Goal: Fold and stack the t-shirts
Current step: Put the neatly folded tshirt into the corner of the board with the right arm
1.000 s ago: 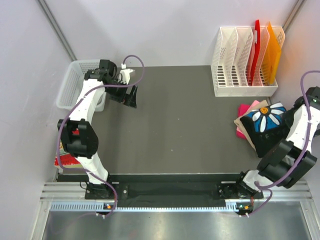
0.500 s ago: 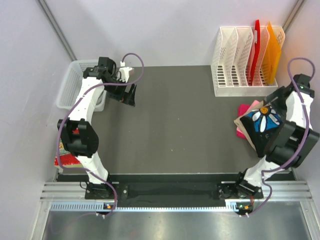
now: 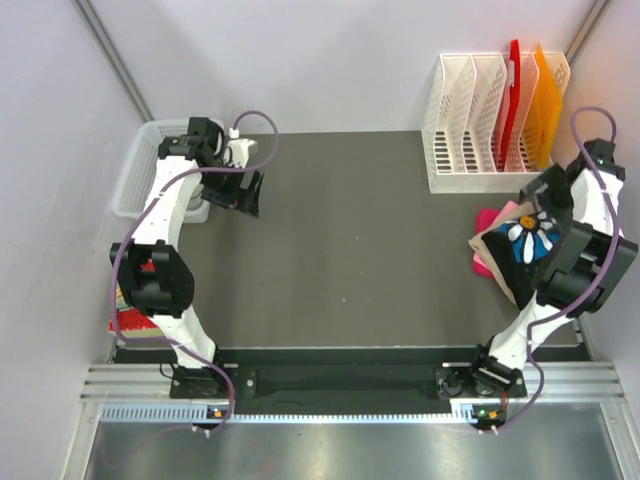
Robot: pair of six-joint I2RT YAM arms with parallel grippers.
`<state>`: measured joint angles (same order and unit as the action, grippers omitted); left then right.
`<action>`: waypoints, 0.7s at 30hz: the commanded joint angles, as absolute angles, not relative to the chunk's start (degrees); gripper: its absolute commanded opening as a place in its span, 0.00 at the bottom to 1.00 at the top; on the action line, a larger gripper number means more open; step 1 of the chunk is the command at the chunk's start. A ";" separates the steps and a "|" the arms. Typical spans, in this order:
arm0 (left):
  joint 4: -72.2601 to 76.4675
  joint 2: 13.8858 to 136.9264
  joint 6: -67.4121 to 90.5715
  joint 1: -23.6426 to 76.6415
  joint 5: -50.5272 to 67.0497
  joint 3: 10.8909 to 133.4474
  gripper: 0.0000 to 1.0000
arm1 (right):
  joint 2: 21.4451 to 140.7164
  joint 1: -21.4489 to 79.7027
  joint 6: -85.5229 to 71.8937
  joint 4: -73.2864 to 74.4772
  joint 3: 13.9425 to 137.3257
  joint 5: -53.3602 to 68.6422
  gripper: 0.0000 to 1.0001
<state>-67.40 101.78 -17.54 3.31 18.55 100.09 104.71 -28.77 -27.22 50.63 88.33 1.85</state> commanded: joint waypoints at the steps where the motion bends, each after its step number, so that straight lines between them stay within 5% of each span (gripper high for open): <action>1: -69.08 101.34 -16.35 3.08 18.81 105.81 0.99 | 98.98 -24.62 -30.57 53.53 98.87 9.66 1.00; 8: -67.24 101.77 -13.36 3.08 17.76 107.66 0.99 | 95.97 -6.73 -26.12 50.28 106.95 23.01 1.00; 17: -67.24 102.48 -7.82 1.68 17.14 110.39 0.99 | 104.74 21.94 -14.41 47.19 118.00 24.26 1.00; 21: -66.98 100.38 -8.96 -2.10 16.43 108.38 0.99 | 109.86 26.10 -14.59 48.60 124.54 25.92 1.00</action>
